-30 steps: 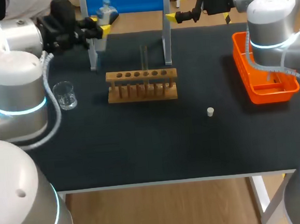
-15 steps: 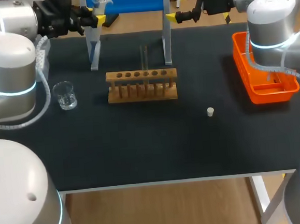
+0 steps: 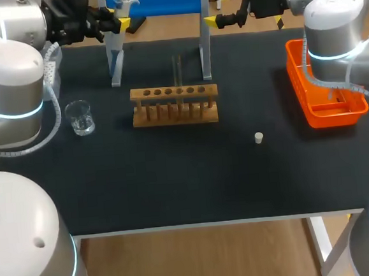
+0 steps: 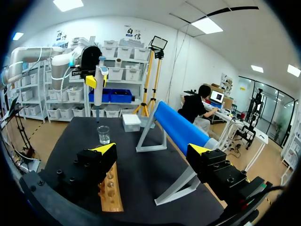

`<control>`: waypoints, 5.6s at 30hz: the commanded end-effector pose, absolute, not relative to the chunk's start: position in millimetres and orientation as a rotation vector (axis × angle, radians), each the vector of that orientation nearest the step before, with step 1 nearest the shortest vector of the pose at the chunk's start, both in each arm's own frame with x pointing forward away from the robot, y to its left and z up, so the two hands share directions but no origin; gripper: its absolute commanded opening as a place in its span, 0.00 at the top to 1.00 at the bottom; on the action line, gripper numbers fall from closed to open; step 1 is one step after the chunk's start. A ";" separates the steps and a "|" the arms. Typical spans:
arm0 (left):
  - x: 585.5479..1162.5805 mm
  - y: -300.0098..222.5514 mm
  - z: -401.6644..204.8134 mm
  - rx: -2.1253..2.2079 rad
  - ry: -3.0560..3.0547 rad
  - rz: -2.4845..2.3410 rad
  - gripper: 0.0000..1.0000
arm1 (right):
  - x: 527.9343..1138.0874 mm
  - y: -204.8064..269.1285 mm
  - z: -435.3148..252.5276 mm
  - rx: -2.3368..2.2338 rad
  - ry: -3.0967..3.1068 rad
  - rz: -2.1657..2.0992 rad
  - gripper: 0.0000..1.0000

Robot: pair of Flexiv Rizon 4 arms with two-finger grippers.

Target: Invert the test tube, pick up the pipette, mount the tip to pipette, aspirate from beaker and dispense into the tube, eject the tip, return the pipette, and cap with the stopper.

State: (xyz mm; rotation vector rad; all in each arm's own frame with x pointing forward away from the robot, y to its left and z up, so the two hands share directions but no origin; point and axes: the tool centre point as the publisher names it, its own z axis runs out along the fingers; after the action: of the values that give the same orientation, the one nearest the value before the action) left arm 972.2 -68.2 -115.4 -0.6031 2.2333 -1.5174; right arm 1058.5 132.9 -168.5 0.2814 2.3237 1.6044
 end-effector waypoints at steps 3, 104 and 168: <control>988.3 -62.3 -124.0 -0.679 2.226 -1.489 1.00 | 1059.0 132.0 -168.1 0.280 2.328 1.605 0.00; 1172.7 -39.7 -191.6 -1.452 1.689 -0.939 1.00 | 1059.0 132.0 -168.1 0.280 2.328 1.605 0.00; 1070.6 -46.7 -132.2 -0.983 1.933 -1.373 0.00 | 1059.0 132.0 -168.1 0.280 2.328 1.605 0.00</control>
State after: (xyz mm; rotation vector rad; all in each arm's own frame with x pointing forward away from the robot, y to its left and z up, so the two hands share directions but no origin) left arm 1104.0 -64.6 -138.1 -1.1970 1.7970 -1.1042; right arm 1058.5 132.6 -168.4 0.2812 2.3237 1.6047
